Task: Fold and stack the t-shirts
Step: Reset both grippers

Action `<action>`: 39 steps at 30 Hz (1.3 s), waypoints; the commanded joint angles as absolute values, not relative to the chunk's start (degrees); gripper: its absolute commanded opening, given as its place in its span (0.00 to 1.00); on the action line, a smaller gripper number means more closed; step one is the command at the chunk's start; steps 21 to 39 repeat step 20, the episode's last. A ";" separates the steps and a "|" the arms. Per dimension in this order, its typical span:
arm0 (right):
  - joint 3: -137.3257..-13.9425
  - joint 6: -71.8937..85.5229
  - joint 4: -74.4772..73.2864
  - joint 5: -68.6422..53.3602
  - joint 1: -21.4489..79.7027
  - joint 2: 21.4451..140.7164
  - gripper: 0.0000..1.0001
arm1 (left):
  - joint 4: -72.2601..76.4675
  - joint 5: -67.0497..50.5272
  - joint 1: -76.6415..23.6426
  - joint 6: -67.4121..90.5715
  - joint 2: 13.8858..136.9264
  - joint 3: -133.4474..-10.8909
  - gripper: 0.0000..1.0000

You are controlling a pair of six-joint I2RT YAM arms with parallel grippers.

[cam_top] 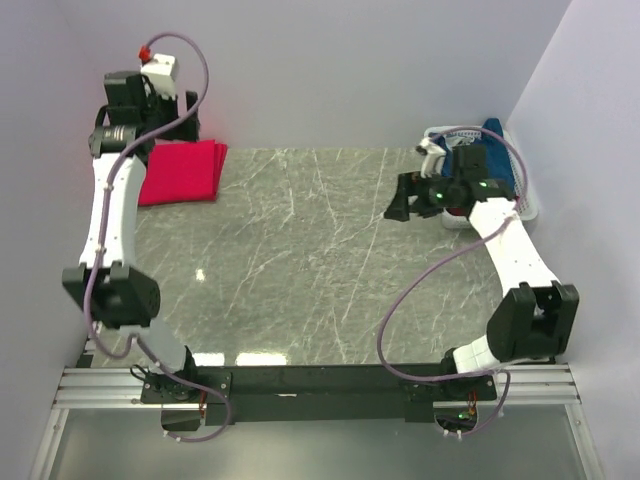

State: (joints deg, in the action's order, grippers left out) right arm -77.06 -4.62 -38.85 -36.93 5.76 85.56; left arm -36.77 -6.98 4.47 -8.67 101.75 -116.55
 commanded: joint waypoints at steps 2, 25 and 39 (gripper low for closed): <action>-73.83 -10.36 -43.94 -37.79 0.71 80.51 0.97 | -42.20 -15.71 3.00 1.56 92.48 -104.27 0.99; -52.30 -10.55 -39.56 -24.10 0.26 61.88 0.97 | -31.11 -18.20 -1.05 -0.79 61.09 -52.21 0.99; -52.30 -10.55 -39.56 -24.10 0.26 61.88 0.97 | -31.11 -18.20 -1.05 -0.79 61.09 -52.21 0.99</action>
